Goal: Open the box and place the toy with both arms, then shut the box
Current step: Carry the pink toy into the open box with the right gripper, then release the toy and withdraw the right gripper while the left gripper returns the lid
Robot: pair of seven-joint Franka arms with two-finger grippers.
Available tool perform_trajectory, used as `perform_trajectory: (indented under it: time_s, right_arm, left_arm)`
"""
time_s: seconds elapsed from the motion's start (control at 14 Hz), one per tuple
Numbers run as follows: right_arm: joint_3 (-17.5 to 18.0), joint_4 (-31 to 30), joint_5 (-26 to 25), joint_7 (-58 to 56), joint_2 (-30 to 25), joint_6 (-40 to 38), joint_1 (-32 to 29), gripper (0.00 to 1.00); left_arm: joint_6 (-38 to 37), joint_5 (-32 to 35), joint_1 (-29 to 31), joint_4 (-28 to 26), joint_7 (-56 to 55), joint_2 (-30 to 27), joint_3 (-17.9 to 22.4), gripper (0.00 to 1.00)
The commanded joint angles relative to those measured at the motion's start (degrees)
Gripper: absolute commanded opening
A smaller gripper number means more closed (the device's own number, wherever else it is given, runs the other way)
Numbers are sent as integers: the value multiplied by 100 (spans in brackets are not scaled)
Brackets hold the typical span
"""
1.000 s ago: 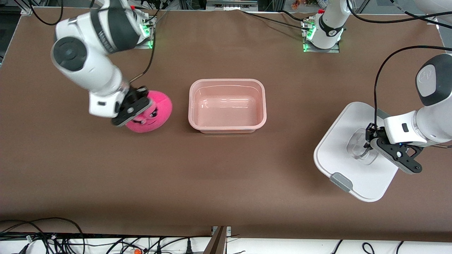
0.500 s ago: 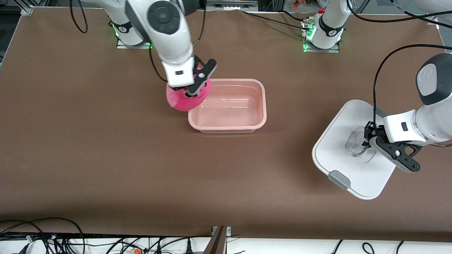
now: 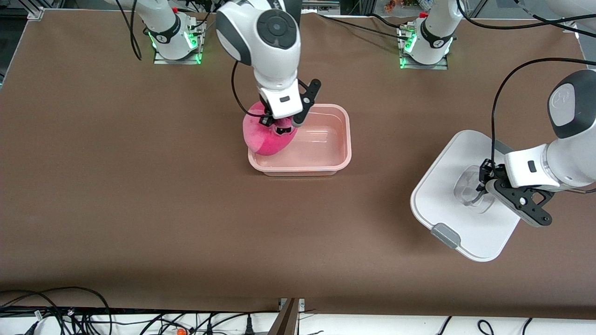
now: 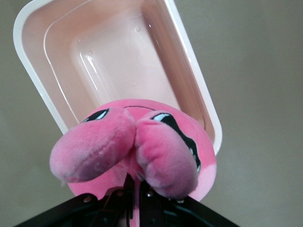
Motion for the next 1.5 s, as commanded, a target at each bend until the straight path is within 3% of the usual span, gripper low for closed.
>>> perform_trajectory:
  time_s: [0.0, 0.14, 0.79, 0.86, 0.93, 1.0, 1.21, 1.43]
  right_arm:
    - [-70, 439, -168, -77, 379, -201, 202, 0]
    - [-61, 457, -483, -77, 538, -167, 299, 0]
    - [-105, 492, -870, 378, 1363, 360, 528, 0]
    - [-105, 492, -958, 571, 1495, 483, 615, 17]
    - [-105, 492, -985, 712, 1592, 641, 642, 80]
    - [-105, 492, -986, 801, 1654, 773, 642, 100]
    - [-88, 501, -977, 1371, 1681, 1133, 695, 100]
    - [-52, 930, -889, 1907, 1637, 1038, 782, 100]
  left_arm:
    - [-110, -138, 16, -21, 132, -113, -6, 0]
    - [-110, -138, 16, -21, 123, -113, -6, 0]
    - [-110, -138, 16, -21, 132, -104, -7, 0]
    - [-110, -138, 16, -21, 132, -104, -7, 0]
    - [-110, -138, 16, -21, 132, -113, -7, 0]
    - [-110, -138, 16, -21, 132, -105, -7, 0]
    - [-110, -138, 16, -21, 132, -104, -7, 0]
    - [-119, -138, 16, -29, 132, -105, -7, 0]
